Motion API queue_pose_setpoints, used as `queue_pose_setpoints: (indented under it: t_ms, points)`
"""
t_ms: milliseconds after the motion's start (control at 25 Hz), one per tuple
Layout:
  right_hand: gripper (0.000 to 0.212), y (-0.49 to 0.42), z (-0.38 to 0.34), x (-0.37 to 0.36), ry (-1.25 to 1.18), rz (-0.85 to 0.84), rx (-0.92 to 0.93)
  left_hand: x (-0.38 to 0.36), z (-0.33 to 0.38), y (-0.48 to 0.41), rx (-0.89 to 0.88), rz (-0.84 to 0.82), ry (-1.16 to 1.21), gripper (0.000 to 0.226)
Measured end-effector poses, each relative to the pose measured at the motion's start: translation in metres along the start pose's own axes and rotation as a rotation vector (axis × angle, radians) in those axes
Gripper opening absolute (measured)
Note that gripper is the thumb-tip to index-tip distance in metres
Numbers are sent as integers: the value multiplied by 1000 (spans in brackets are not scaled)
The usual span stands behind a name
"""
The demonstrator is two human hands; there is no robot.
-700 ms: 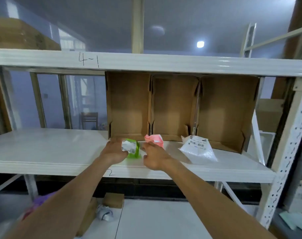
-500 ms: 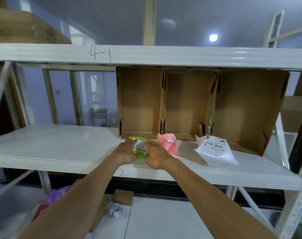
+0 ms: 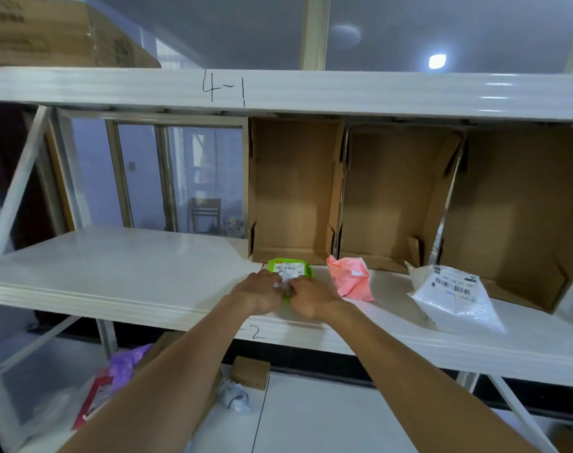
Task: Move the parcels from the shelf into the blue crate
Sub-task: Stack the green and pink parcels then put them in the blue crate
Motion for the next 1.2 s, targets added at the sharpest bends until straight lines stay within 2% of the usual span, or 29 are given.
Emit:
queue_pose_setpoints:
  t_ms: [160, 280, 400, 520, 600, 800, 920, 1080, 1200]
  points:
    - [45, -15, -3, 16, -45, 154, 21, 10, -4, -15, -27, 99, -12, 54]
    - [46, -29, -6, -1, -11, 35, 46, -2, -4, -28, -53, 3, -24, 56]
    - [54, -38, 0, -21, -2, -93, -3, -24, -16, -32, 14, -102, -20, 60]
    - [74, -49, 5, -35, 2, -105, -34, -32, -18, -26, 40, -123, -46, 62]
    - [78, -56, 9, -43, 37, -98, -82, -33, -20, -25, 61, -120, -53, 62]
    - [67, -44, 7, -35, 13, -77, -111, -33, -27, -20, 93, -107, -17, 65]
    - [65, -36, 1, -30, 47, -69, -45, -22, -21, -14, 84, -69, -76, 64]
    - [39, -21, -6, -19, 154, -17, -2, 5, -4, -1, 83, 92, -152, 55]
    - [37, -12, -11, 7, 161, 145, 14, 33, 6, 7, 117, 193, -350, 46]
Point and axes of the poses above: each hand's wrist, its own y-axis away from the middle knuckle, its own x-axis out of the back of the hand, z = x × y, the point moved 8 cm from there along -y, towards the middle knuckle, and after that the axes turned 14 degrees about -x, right-handed, at the moved point
